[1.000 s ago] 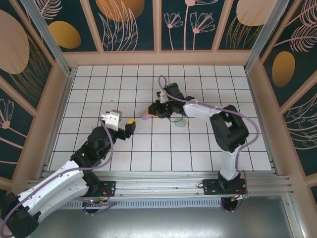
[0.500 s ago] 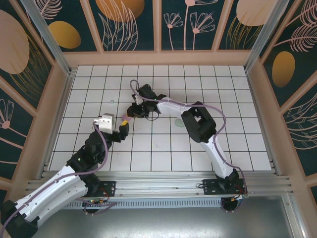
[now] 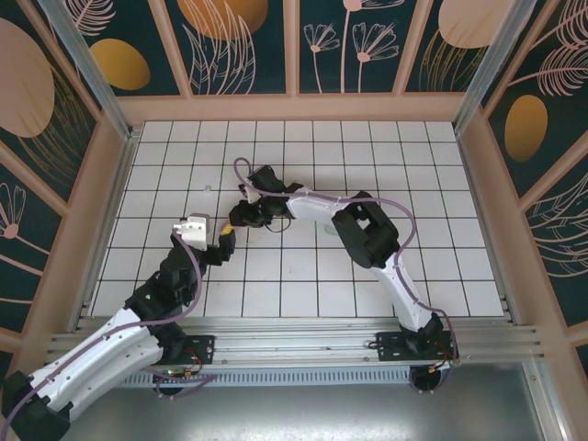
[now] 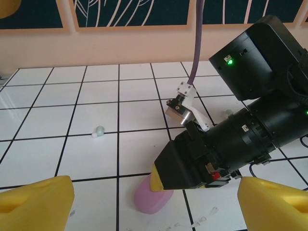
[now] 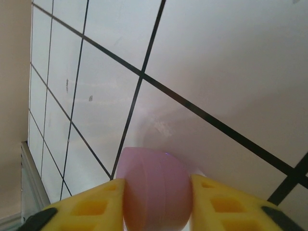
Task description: Insert the wireless bluetooth earbuds into the charging case
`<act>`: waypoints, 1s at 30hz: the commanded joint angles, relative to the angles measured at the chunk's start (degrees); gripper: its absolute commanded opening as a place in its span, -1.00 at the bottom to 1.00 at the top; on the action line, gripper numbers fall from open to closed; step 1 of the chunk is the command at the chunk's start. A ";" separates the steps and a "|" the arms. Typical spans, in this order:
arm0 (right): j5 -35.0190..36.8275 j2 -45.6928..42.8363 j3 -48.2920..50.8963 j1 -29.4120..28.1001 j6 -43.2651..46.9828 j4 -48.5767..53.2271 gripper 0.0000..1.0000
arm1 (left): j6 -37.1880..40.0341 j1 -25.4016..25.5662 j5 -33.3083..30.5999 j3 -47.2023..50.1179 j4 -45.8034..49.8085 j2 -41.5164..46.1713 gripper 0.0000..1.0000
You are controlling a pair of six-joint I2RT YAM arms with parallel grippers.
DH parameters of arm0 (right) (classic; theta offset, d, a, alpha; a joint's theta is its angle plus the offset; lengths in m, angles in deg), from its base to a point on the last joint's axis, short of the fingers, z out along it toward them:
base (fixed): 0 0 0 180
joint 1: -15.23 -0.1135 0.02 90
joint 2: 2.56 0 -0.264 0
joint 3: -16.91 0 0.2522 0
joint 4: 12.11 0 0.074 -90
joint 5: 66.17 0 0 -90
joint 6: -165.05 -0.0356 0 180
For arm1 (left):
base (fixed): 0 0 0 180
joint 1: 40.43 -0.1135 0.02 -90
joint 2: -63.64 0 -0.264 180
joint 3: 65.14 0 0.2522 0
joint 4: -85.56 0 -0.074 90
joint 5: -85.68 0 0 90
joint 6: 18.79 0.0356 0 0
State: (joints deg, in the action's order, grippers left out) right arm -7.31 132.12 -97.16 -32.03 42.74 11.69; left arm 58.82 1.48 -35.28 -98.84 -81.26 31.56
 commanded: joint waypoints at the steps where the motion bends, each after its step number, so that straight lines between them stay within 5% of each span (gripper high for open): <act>1: 4.76 -2.62 1.45 -0.28 0.93 5.24 -0.19 | -1.15 -0.22 -1.18 0.60 -0.01 1.25 0.75; 9: 6.64 -5.51 1.98 -0.28 2.07 8.39 0.03 | -1.31 -0.17 -0.44 0.56 -0.30 0.99 0.76; 17: 9.08 -11.97 4.10 0.87 4.15 9.02 0.05 | -1.49 -0.17 1.85 0.37 -1.17 0.30 0.78; 30: 10.50 -39.48 30.50 18.90 22.10 6.76 0.01 | 0.72 -0.15 29.33 -0.35 -20.28 -16.31 0.79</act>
State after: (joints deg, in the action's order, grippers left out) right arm 1.85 97.67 -70.87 -16.62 55.92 16.98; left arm 58.48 1.48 -14.95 -98.76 -92.71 18.14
